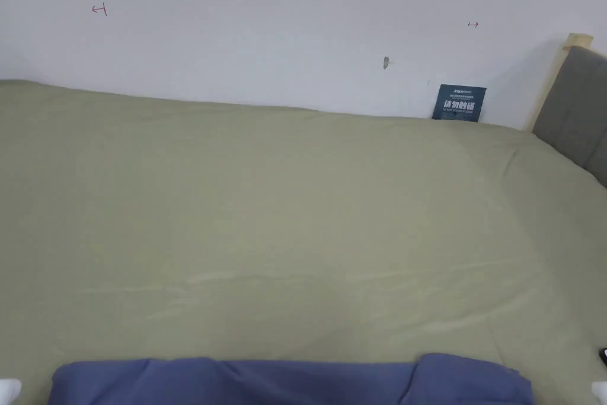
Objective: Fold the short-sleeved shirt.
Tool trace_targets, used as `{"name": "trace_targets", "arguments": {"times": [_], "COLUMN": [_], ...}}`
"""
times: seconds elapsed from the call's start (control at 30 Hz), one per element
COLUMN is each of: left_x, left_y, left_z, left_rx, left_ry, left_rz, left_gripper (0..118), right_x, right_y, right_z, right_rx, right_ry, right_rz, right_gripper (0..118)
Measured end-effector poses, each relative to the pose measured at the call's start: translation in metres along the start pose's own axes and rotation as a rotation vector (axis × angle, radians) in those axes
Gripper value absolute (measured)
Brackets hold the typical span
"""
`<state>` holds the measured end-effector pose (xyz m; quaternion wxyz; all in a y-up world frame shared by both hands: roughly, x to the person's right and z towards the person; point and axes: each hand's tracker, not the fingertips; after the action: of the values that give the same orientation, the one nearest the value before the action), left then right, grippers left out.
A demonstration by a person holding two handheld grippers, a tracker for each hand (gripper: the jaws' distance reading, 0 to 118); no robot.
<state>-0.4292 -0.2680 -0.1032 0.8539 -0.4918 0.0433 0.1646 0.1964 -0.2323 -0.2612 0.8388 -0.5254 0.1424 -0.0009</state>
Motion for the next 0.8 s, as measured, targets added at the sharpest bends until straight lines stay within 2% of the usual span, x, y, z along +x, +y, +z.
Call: {"name": "trace_targets", "arguments": {"times": [0.03, 0.07, 0.1, 0.13, 0.17, 0.2, 0.23, 0.3, 0.37, 0.5, 0.57, 0.6, 0.63, 0.67, 0.7, 0.73, 0.8], "left_x": [0.001, -0.001, 0.0, 0.0, 0.002, 0.003, 0.006, 0.021, 0.048, 0.106, 0.135, 0.15, 0.166, 0.18, 0.191, 0.203, 0.218], "left_y": [0.0, 0.0, 0.001, 0.0, -0.001, -0.002, 0.0, 0.003, 0.013, 0.028, 0.027, 0.024, 0.02, 0.013, 0.006, -0.003, -0.008], "left_z": [0.003, 0.003, 0.002, 0.002, 0.004, 0.006, 0.009, 0.025, 0.047, 0.071, 0.067, 0.065, 0.061, 0.052, 0.044, 0.04, 0.03], "left_rx": [0.014, 0.026, 0.032, 0.037, 0.051, 0.045, 0.0, 0.007, 0.057, 0.172, 0.167, 0.175, 0.191, 0.259, 0.308, 0.354, 0.305], "left_ry": [-0.006, 0.003, 0.017, 0.009, -0.02, -0.053, -0.096, -0.066, -0.014, -0.054, 0.023, 0.073, 0.113, 0.152, 0.192, 0.237, 0.204], "left_rz": [0.001, 0.001, 0.005, 0.012, 0.05, 0.083, 0.11, 0.087, 0.016, -0.008, 0.002, 0.005, -0.017, -0.061, -0.09, -0.095, -0.102], "left_gripper": [27, 27, 45, 76, 80, 80, 80, 80, 80, 80, 76, 61, 19, 0, 0, 0, 0], "right_x": [0.0, 0.006, 0.005, 0.004, 0.001, 0.0, -0.005, -0.02, -0.048, -0.109, -0.14, -0.152, -0.164, -0.175, -0.184, -0.196, -0.204], "right_y": [0.002, 0.003, 0.002, 0.004, 0.006, 0.006, 0.008, 0.014, 0.018, 0.019, 0.012, 0.005, -0.001, -0.006, -0.011, -0.017, -0.029], "right_z": [-0.002, -0.003, -0.001, 0.001, 0.003, 0.009, 0.018, 0.039, 0.057, 0.066, 0.059, 0.048, 0.041, 0.034, 0.027, 0.019, 0.009], "right_rx": [-0.021, -0.028, -0.004, -0.001, -0.001, 0.005, 0.03, 0.097, 0.128, 0.155, 0.162, 0.166, 0.181, 0.182, 0.172, 0.169, 0.195], "right_ry": [0.012, 0.025, 0.053, 0.058, 0.046, 0.034, 0.034, 0.022, -0.034, -0.098, -0.111, -0.116, -0.126, -0.142, -0.151, -0.152, -0.157], "right_rz": [-0.003, -0.025, -0.047, -0.045, -0.049, -0.051, -0.037, 0.002, 0.054, 0.166, 0.157, 0.157, 0.137, 0.109, 0.118, 0.123, 0.082], "right_gripper": [1, 1, 5, 29, 62, 80, 79, 79, 79, 79, 78, 77, 76, 62, 25, 3, 3]}}
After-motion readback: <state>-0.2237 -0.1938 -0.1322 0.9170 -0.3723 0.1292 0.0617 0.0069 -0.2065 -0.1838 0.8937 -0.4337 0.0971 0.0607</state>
